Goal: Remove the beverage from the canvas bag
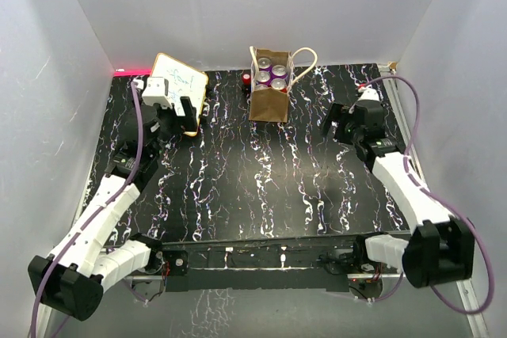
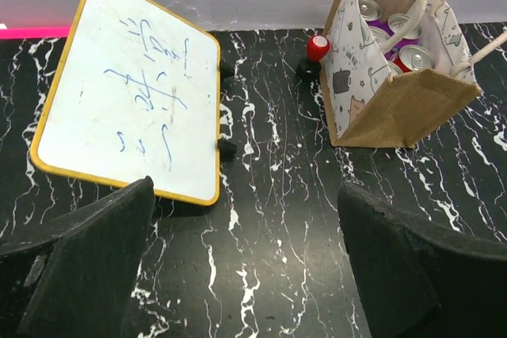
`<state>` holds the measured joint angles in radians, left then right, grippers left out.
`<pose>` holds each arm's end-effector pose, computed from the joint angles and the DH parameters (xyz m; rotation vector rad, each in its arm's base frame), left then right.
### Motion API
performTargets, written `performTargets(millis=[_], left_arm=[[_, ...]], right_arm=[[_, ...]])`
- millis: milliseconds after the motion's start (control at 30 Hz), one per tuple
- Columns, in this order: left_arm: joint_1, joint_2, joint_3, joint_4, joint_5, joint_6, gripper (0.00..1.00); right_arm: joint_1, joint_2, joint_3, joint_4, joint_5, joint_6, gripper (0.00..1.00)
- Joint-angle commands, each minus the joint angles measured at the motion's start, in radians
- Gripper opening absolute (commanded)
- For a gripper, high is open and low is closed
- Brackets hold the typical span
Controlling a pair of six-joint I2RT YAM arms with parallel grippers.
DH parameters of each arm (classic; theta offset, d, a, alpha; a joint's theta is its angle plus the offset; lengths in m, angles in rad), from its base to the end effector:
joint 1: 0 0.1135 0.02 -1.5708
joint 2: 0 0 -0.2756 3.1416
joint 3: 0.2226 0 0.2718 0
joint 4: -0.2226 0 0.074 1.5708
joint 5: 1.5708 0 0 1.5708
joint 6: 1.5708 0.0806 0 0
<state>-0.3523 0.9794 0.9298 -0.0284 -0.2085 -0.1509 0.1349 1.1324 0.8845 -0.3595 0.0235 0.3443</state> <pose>0.2746 -0.0832 0.3772 0.0070 1.6513 -0.2119 0.2992 0.0387 0.2679 0.2421 2.1752 0.2465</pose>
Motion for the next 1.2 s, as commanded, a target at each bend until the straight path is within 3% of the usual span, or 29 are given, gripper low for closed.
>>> performTargets(millis=[0,467,800,900,1033,1167], left_arm=[[-0.018,0.009,-0.021,0.129,0.032,0.046,0.97],[-0.151,0.001,-0.044,0.219,0.029,0.095,0.97],[-0.159,-0.014,-0.060,0.242,0.010,0.107,0.97],[-0.159,-0.019,-0.065,0.249,0.006,0.110,0.97],[-0.160,-0.028,-0.070,0.255,-0.010,0.115,0.97],[-0.160,-0.032,-0.074,0.259,-0.012,0.115,0.97]], right_arm=[[-0.016,0.128,0.003,0.284,-0.140,0.073,0.98],[-0.016,0.559,0.157,0.766,-0.462,0.344,0.98],[-0.014,0.716,0.349,0.888,-0.423,0.488,0.98],[-0.014,0.789,0.435,0.893,-0.431,0.554,0.91],[-0.014,0.866,0.511,0.900,-0.433,0.618,0.68],[-0.013,0.921,0.554,0.889,-0.428,0.662,0.54]])
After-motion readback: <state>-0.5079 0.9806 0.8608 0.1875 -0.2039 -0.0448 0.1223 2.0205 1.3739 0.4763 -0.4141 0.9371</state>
